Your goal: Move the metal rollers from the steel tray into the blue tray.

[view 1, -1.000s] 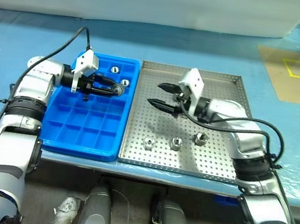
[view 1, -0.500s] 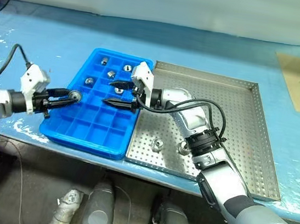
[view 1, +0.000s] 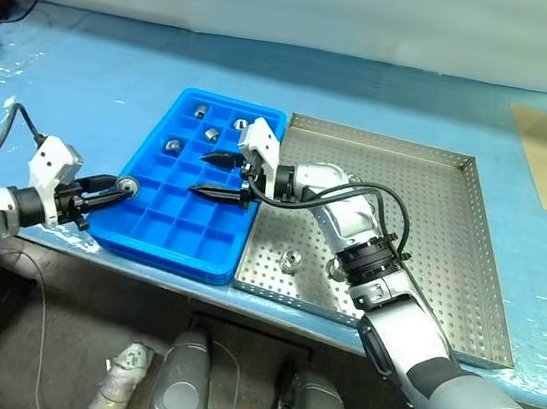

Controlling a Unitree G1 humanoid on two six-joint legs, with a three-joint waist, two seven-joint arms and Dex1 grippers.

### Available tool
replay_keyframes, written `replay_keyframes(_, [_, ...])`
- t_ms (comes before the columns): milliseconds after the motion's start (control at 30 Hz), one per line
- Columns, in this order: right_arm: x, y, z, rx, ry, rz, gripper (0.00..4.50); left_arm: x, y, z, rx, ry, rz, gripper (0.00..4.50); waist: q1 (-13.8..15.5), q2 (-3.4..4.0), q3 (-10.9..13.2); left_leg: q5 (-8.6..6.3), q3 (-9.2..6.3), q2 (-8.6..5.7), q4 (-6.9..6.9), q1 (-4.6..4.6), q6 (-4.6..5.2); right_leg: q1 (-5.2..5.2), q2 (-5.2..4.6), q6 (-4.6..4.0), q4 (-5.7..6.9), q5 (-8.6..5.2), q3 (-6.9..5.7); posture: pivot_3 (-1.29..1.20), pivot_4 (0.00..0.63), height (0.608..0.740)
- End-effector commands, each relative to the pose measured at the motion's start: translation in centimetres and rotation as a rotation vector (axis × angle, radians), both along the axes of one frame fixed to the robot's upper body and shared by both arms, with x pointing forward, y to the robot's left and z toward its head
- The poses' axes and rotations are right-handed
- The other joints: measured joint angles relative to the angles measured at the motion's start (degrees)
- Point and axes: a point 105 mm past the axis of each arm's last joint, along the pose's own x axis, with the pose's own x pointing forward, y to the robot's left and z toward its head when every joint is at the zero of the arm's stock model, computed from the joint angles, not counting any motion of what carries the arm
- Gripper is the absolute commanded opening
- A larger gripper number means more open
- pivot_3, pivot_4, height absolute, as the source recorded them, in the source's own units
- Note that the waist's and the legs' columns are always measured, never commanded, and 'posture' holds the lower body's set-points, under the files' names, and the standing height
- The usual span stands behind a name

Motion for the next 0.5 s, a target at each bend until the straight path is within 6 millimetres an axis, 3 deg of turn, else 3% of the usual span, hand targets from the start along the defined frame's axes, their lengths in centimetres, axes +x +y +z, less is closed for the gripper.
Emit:
replay_keyframes(33, [-0.2,-0.2,1.1,0.031,-0.043,-0.008,3.40,0.5,0.1,0.4,0.014,-0.029,-0.003,1.35,-0.2,-0.01,0.0,0.01,-0.02,-0.02,0.00,0.00,-0.01,0.00,0.01,-0.01,0.00,0.00,0.00,0.23,0.150,0.740])
replay_keyframes(167, [0.1,-0.7,1.0,0.034,-0.045,-0.038,3.40,0.9,0.5,-0.1,0.014,-0.018,0.009,1.35,-0.4,-0.01,0.0,0.11,-0.04,-0.08,0.00,0.00,-0.17,-0.02,0.07,-0.05,0.00,-0.03,-0.01,0.21,0.150,0.740])
replay_keyframes(367, [0.3,-1.3,1.0,0.033,-0.048,-0.067,3.40,1.5,0.4,-0.3,0.026,-0.025,0.007,3.44,-0.4,-0.02,0.0,0.11,-0.04,-0.07,-0.01,0.06,-0.19,-0.01,0.09,-0.11,0.04,-0.06,-0.01,0.19,0.150,0.740])
replay_keyframes(500, [0.5,-1.6,1.0,0.037,-0.046,-0.085,3.40,1.5,-1.0,0.4,0.024,-0.039,-0.057,3.44,-0.4,-0.02,0.0,0.13,-0.03,-0.07,0.01,0.06,-0.21,-0.01,0.08,-0.11,0.07,-0.06,0.00,0.18,0.150,0.740])
